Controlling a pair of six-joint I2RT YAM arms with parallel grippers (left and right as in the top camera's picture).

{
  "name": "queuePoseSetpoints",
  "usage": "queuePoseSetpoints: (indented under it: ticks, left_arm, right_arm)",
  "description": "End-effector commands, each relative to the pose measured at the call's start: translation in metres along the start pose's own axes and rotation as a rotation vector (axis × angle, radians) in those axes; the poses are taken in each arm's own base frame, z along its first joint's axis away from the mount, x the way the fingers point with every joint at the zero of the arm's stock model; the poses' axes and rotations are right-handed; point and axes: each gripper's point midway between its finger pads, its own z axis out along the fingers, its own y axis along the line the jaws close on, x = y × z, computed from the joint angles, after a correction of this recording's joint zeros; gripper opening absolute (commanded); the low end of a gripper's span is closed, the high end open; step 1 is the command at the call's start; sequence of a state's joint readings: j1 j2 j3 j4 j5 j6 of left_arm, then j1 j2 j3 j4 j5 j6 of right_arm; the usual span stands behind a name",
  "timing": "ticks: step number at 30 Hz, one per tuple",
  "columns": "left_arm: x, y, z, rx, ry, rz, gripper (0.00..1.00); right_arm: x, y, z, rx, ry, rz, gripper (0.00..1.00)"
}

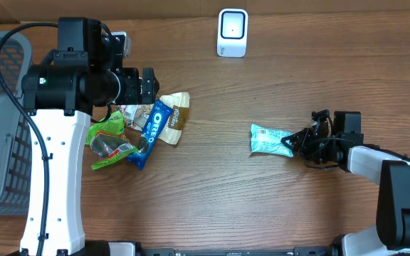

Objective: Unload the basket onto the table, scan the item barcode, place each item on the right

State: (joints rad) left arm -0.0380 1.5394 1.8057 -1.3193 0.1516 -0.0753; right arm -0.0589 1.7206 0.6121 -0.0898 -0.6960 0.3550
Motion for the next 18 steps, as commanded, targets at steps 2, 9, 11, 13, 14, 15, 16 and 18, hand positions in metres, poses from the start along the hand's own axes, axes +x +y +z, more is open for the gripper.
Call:
queuePoseSetpoints:
  ticks: [2,9,11,13,14,15,16,18]
  left_arm:
    - [0.001,0.001,0.003,-0.006,0.008,-0.012,1.00]
    - [0.001,0.001,0.003,-0.006,0.008,-0.012,1.00]
    - [0.001,0.001,0.003,-0.006,0.008,-0.012,1.00]
    - [0.001,0.001,0.003,-0.006,0.008,-0.012,1.00]
    - [0.001,0.001,0.002,-0.006,0.008,-0.012,1.00]
    - [0.001,0.001,0.003,-0.006,0.008,-0.012,1.00]
    - [0.001,0.001,0.003,-0.006,0.008,-0.012,1.00]
    - [0.001,0.001,0.003,-0.006,0.008,-0.012,1.00]
  right_arm:
    - [0.027,-0.020,0.011,0.057,0.100,0.039,0.04]
    - [0.008,0.039,-0.012,-0.090,0.169,-0.096,0.04]
    - [0.002,0.052,-0.019,-0.115,0.175,-0.124,0.04]
    - [-0.004,0.064,-0.026,-0.136,0.172,-0.152,0.04]
    - [-0.007,0.070,-0.028,-0.146,0.166,-0.162,0.04]
    - [-0.010,0.077,-0.032,-0.170,0.158,-0.191,0.04]
    - [-0.014,0.084,-0.035,-0.192,0.149,-0.214,0.04]
    - [-0.020,0.094,-0.040,-0.211,0.128,-0.254,0.04]
